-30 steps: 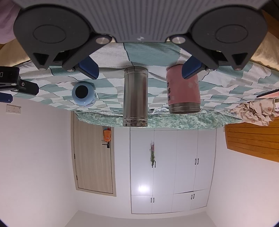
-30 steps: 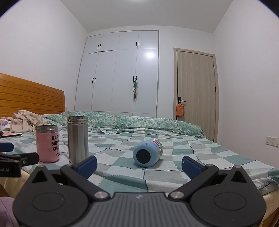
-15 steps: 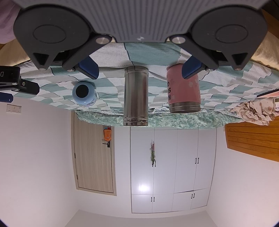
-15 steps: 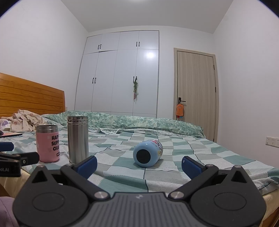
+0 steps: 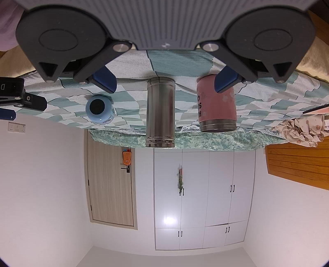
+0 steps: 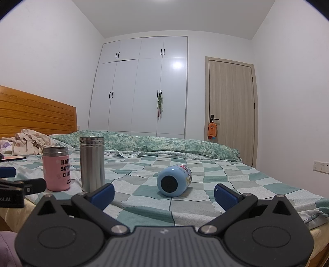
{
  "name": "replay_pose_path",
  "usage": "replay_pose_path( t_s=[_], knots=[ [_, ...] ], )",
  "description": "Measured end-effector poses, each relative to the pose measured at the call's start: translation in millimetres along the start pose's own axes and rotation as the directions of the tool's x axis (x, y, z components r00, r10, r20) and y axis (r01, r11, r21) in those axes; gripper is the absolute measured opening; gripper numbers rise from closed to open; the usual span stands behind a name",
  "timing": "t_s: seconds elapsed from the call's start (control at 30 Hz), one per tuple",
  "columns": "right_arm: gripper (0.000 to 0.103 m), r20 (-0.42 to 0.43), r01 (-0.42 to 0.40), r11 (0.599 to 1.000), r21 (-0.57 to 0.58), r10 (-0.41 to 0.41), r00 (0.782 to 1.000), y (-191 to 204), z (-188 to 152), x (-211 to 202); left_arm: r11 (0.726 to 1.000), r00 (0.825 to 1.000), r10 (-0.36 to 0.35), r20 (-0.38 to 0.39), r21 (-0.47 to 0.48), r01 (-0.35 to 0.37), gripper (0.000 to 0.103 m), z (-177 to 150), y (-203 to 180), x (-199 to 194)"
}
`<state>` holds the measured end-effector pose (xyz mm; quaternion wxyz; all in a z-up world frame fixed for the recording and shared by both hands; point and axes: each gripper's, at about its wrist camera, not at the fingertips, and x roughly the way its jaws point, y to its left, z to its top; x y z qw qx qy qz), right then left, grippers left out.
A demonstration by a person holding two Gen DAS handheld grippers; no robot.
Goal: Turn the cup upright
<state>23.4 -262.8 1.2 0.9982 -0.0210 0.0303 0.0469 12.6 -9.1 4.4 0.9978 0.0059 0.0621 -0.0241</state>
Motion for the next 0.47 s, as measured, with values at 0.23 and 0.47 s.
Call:
replay_pose_path(
  t_s=[0.23, 0.47],
  knots=[
    [0.103, 0.000, 0.000, 1.000, 0.000, 0.000, 1.000, 0.0, -0.1, -0.2, 1.000, 1.000, -0.002, 0.005, 0.002, 0.002, 0.103, 1.8, -0.3, -1.1],
    [0.103, 0.000, 0.000, 1.000, -0.001, 0.000, 1.000, 0.2, -0.2, -0.2, 1.000, 1.000, -0.003, 0.015, 0.008, 0.003, 0.103, 2.4, -1.4, -1.8]
  ],
)
